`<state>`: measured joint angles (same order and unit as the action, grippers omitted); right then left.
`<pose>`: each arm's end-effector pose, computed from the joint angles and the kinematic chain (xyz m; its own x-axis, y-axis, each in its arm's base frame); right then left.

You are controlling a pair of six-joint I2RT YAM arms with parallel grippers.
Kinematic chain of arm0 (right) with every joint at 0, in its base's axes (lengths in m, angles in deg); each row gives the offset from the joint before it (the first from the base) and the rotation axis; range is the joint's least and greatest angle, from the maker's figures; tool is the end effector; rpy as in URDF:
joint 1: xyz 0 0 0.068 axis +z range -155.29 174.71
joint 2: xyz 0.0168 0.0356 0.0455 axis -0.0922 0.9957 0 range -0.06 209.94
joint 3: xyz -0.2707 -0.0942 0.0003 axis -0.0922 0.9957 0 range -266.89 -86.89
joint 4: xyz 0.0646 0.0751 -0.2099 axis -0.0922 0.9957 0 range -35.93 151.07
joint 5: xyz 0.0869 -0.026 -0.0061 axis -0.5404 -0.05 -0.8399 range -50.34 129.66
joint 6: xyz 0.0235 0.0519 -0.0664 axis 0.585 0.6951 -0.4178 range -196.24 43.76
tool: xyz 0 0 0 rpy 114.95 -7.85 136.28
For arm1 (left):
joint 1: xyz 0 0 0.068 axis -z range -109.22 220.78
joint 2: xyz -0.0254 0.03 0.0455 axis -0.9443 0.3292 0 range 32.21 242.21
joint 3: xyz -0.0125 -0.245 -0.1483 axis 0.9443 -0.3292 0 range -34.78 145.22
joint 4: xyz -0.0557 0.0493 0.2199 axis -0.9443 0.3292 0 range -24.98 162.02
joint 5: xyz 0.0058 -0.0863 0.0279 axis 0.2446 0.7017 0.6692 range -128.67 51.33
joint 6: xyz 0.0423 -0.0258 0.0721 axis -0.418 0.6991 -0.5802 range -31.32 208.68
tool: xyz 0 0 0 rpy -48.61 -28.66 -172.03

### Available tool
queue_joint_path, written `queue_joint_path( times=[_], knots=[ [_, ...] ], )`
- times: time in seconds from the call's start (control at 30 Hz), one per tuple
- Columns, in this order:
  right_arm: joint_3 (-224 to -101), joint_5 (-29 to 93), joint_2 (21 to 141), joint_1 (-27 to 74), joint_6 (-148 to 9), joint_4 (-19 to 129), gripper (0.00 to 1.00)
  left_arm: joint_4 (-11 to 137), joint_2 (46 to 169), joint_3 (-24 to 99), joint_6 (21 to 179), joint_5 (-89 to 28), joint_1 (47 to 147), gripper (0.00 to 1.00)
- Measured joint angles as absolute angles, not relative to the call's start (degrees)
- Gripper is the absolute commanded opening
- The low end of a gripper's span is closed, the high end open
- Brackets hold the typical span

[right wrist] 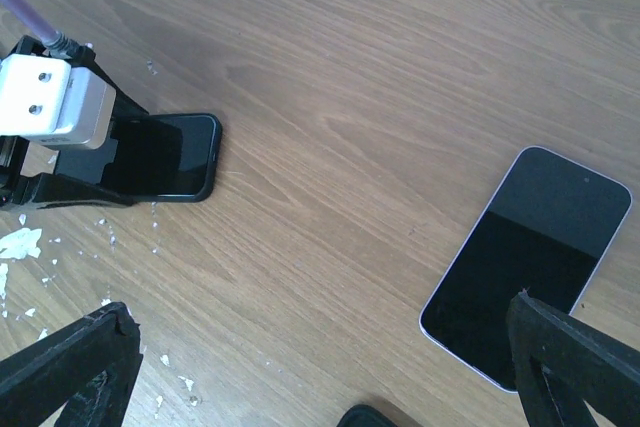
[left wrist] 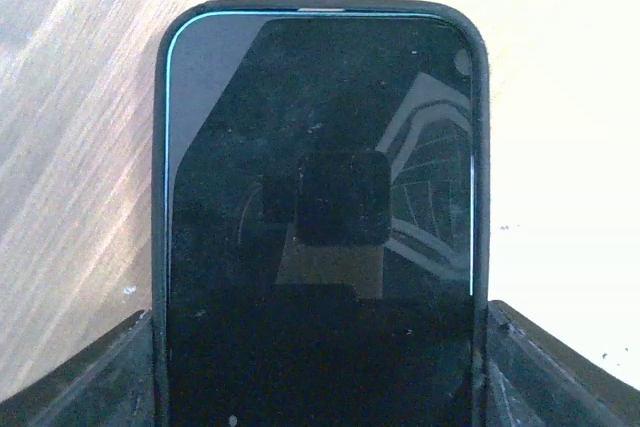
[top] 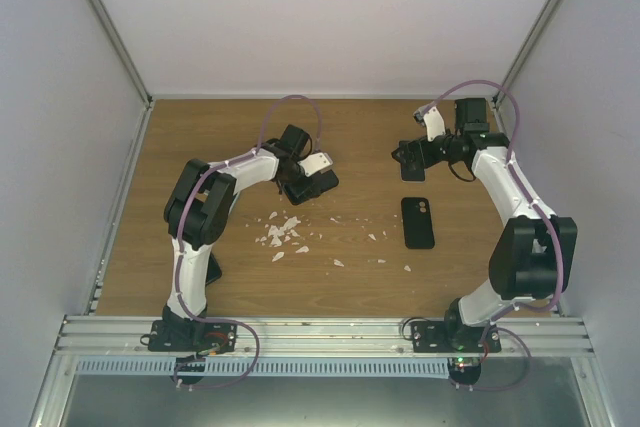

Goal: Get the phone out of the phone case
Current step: Pick up the phone at the center of the board.

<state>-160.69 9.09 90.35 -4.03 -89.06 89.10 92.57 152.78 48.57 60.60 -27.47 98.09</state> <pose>0.3301 0.0467 0.2779 -0.6900 -0.2063 -0.6938 -0.5002 0.8288 0.2510 0.3767 -0.2115 0.1360 -0.4627 0.7586 -0.4588 0.8404 0.5401 0.0456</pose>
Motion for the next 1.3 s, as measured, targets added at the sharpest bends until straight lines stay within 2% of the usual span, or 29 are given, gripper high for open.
queue_joint_path(
  times=[0.1,0.2,0.8,1.1,1.3],
  knots=[
    [-160.69,9.11,90.31,-4.03,-89.06,89.1,1.0,93.23,152.78,49.14,60.36,-27.73,98.09,0.51],
    [-160.69,9.09,89.83,-4.03,-89.06,88.99,1.0,93.42,152.76,49.23,60.12,-27.88,98.11,0.48],
    [-159.42,5.22,88.12,-3.64,-89.03,87.61,0.99,95.06,139.19,33.54,48.89,-30.2,102.66,0.44],
    [-158.24,2.4,90.18,1.08,-89.01,87.5,1.0,93.95,133.09,28.84,44.1,-30.27,105.22,0.43],
    [-155.59,-2.4,92.95,3.62,-87.74,87.5,0.94,90.89,128.0,26.08,41.02,-32.12,108.87,0.43]
  ],
)
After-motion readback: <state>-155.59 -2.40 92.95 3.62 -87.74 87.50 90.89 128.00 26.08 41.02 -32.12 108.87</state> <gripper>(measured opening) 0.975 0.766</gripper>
